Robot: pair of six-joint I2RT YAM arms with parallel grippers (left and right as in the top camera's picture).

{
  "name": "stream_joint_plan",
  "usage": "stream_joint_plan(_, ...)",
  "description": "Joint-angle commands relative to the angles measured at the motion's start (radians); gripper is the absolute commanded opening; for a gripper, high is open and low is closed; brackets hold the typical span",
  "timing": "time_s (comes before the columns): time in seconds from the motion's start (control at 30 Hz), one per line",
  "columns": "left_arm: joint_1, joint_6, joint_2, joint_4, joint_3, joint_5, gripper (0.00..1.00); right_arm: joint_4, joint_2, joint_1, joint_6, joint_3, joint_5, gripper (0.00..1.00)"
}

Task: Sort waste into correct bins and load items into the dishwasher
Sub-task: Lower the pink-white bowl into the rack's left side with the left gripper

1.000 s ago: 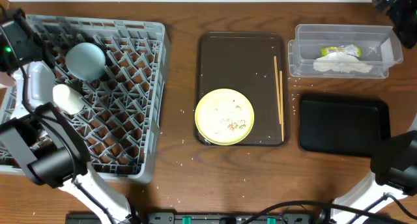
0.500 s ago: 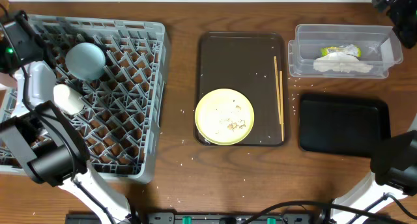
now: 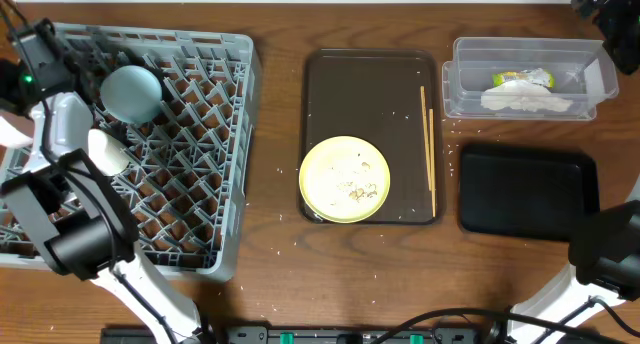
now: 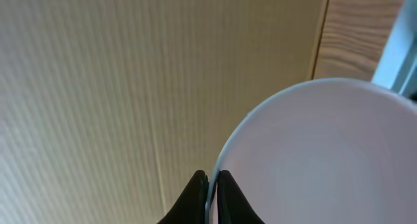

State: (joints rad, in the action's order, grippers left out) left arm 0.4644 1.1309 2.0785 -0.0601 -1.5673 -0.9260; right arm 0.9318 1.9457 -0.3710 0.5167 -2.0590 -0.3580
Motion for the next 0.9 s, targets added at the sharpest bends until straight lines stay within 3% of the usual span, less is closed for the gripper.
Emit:
stream_joint_plan(0.0, -0.04, 0.011, 0.015, -0.002, -0.001, -0.001, 0.08, 0.004, -0.018, -0.008, 0.006, -0.002, 0.011, 0.99)
stream_joint_plan(0.17, -0.086, 0.01, 0.015, -0.001, -0.001, 0.001, 0.09, 0.004, -0.018, -0.008, 0.006, -0.002, 0.011, 0.99)
stream_joint_plan(0.27, -0.098, 0.01, 0.015, -0.001, -0.001, -0.002, 0.24, 0.004, -0.017, -0.008, 0.006, -0.002, 0.011, 0.99)
stream_joint_plan(0.47, -0.117, -0.002, 0.015, -0.001, -0.001, -0.01, 0.24, 0.004, -0.018, -0.008, 0.006, -0.002, 0.011, 0.99)
stream_joint_plan(0.53, -0.129, -0.041, 0.014, -0.001, -0.001, -0.01, 0.25, 0.004, -0.018, -0.008, 0.006, -0.002, 0.011, 0.99)
stream_joint_plan(0.7, -0.153, -0.154, 0.014, 0.005, -0.001, -0.011, 0.42, 0.004, -0.018, -0.008, 0.006, -0.002, 0.011, 0.99)
stream_joint_plan(0.87, -0.175, -0.272, 0.014, 0.146, -0.001, -0.028, 0.49, 0.004, -0.017, -0.008, 0.006, -0.002, 0.011, 0.99)
